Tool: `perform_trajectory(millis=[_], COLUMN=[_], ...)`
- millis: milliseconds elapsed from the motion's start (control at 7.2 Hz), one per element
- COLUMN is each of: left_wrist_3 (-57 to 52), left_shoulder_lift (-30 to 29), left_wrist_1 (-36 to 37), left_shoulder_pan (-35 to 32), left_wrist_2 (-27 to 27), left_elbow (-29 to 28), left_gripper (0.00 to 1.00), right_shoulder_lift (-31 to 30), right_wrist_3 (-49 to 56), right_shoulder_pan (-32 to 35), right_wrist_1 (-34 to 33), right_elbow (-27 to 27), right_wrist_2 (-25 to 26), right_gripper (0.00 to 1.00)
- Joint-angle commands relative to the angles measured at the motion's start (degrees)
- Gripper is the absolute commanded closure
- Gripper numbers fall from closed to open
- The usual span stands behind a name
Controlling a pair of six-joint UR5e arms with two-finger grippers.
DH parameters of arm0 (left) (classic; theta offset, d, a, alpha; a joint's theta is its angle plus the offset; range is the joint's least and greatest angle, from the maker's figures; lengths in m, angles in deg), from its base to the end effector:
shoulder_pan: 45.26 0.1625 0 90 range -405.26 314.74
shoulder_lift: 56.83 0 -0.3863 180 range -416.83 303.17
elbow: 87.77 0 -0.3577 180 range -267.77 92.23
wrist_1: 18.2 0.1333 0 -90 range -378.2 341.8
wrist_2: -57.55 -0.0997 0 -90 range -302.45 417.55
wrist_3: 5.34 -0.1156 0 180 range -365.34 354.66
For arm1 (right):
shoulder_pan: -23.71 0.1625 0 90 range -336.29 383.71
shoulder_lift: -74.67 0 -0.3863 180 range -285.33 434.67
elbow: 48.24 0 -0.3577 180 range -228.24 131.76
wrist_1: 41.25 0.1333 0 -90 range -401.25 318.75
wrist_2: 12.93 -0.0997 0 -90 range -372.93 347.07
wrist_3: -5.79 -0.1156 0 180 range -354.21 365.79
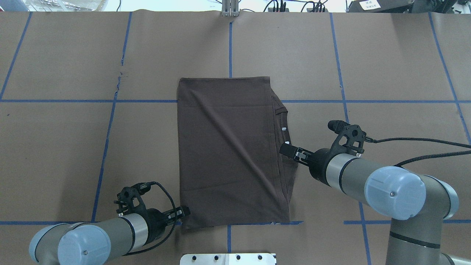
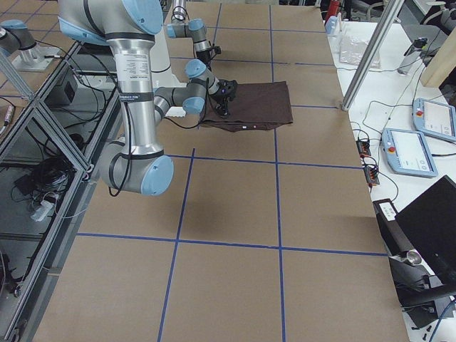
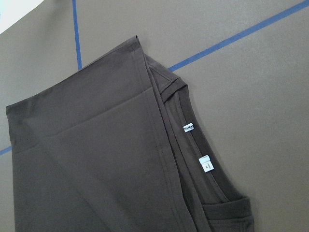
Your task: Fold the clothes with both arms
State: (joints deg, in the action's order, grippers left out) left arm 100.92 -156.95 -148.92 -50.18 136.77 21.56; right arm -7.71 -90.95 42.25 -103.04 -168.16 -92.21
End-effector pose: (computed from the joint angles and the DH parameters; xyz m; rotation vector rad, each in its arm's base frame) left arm 0.5048 -0.1989 0.3117 0.0429 1.2419 -0.4365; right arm -0.4053 -0.2992 0.2832 0.2860 -1.1338 0.4977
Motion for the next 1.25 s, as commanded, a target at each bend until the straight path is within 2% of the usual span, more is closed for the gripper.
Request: perform_trajectory(millis=[0, 416, 555, 694, 833, 972, 1111], left_wrist_3=[0.70, 1.50, 1.50, 1.58, 1.58, 1.50, 1.50], left_shoulder_lift=[-0.25, -0.34, -0.43, -0.86, -1.04, -1.30, -1.31], left_wrist_1=[0.20, 0.20, 0.20, 0.20, 0.20, 0.20, 0.20], left_shoulder_pan=[1.75, 2.73, 2.73, 2.73, 2.81, 2.81, 2.81], left_wrist_2=[-0.99, -1.08, -1.08, -1.08, -1.00, -1.00, -1.00], left_elbow=[-0.08, -0.26, -0.26, -0.35, -0.26, -0.17, -0.09], left_gripper=[0.54, 0.54, 0.57, 0.71, 0.81, 1.00, 1.00], right_shoulder_lift=[-0.06, -0.06, -0.06, -0.06, -0.06, -0.06, 0.02], right_wrist_3=[-0.03, -0.21, -0.21, -0.21, -0.21, -0.21, -0.56], right_shoulder_pan=[0.00, 0.00, 0.00, 0.00, 0.00, -0.08, -0.17], right_wrist_1=[0.00, 0.00, 0.00, 0.00, 0.00, 0.00, 0.09], right_elbow=[0.21, 0.21, 0.21, 0.38, 0.38, 0.47, 1.08], right_wrist_2=[0.00, 0.00, 0.00, 0.00, 0.00, 0.00, 0.09], right_gripper=[0.00, 0.00, 0.00, 0.00, 0.00, 0.00, 0.00])
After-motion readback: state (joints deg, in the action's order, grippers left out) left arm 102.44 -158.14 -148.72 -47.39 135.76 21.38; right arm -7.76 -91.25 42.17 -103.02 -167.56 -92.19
